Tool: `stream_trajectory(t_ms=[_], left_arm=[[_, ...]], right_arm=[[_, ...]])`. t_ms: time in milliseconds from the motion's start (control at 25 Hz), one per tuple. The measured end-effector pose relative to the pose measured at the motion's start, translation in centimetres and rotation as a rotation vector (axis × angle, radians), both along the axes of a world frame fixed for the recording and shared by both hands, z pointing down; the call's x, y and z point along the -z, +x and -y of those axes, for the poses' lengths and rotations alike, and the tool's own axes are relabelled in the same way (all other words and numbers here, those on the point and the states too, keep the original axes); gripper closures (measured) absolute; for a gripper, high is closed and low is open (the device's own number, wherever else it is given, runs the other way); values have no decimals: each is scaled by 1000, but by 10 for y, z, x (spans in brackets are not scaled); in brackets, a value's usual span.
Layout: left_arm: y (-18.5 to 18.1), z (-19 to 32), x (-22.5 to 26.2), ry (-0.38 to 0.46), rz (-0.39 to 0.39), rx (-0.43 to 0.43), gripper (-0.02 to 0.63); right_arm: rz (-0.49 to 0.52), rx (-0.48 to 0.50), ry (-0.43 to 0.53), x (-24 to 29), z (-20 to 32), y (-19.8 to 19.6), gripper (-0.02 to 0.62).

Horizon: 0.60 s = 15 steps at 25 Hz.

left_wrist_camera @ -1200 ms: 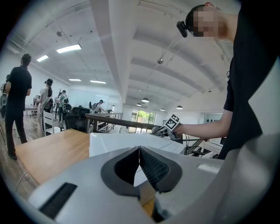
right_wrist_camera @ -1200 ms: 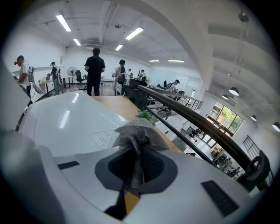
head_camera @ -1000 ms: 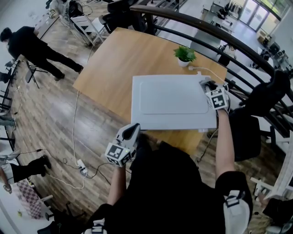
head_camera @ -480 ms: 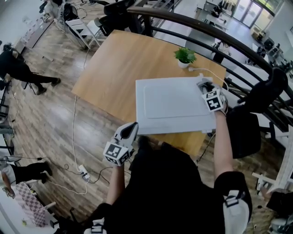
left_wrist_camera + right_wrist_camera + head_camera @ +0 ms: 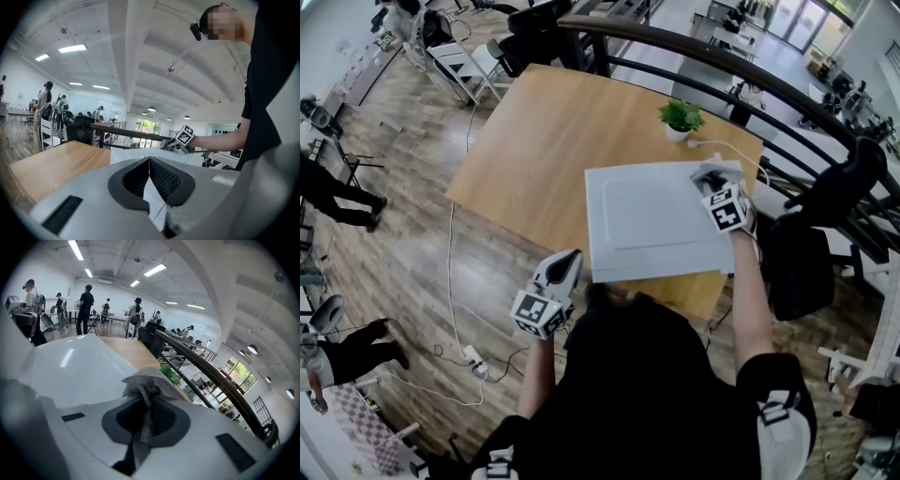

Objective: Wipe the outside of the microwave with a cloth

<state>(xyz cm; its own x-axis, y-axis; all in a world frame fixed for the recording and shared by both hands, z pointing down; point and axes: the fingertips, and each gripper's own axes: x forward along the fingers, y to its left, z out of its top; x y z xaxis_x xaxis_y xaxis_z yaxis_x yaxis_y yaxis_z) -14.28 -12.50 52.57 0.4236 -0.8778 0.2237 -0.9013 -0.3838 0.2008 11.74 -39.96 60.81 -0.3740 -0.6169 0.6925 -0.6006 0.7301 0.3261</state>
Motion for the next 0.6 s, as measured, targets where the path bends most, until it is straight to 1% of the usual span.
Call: stream_trajectory(t_ms=[120,320,440,600], left_arm=[[-7,2,-2,-7,-3,-6,603],[-19,5,-4,11,-6,-34,603],[-26,6,-6,-7,-8,-40,603],[-33,9,-8,-3,-14,-58,603]], right_arm=[[10,-2,-23,-6,-7,-13,578],[40,21,12,4,-13,-44,578],[20,30,-10,-5,-23,-56,578],[7,56,-8,-7,-32,-77,578]])
